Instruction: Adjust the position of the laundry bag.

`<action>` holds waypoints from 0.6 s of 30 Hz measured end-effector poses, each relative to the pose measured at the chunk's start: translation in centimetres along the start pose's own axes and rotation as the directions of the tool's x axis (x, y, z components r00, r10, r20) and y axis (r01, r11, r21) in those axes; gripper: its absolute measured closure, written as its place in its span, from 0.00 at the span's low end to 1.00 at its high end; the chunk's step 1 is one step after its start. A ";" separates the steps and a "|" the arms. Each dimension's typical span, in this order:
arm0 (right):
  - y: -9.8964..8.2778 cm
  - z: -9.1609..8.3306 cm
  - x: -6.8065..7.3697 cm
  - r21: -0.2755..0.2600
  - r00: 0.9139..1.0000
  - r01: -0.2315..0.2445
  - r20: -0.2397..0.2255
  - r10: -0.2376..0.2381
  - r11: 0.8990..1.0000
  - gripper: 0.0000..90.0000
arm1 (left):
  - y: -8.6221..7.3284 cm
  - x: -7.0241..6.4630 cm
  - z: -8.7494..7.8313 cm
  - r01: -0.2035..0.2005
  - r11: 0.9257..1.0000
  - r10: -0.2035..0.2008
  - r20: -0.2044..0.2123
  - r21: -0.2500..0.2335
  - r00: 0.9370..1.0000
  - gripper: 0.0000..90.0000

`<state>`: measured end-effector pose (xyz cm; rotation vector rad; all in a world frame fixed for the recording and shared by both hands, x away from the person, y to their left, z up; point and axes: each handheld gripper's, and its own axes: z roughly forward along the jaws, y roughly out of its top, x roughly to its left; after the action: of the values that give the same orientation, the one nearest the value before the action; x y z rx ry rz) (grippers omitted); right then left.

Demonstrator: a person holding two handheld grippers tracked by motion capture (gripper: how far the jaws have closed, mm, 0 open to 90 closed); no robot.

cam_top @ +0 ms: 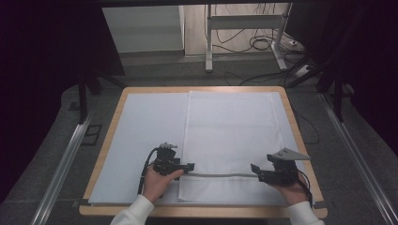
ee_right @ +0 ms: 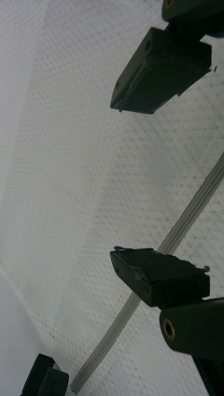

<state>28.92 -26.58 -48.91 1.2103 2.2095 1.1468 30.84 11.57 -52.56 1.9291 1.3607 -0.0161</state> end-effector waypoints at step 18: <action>0.1 -0.1 0.0 -0.006 1.000 -0.011 0.006 0.011 1.000 0.25 | 0.1 -0.5 0.9 -0.041 0.999 0.040 -0.027 -0.004 0.999 0.58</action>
<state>28.96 -26.58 -48.78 1.2231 2.1964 1.1509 31.03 10.61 -52.94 1.9594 1.3379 0.0327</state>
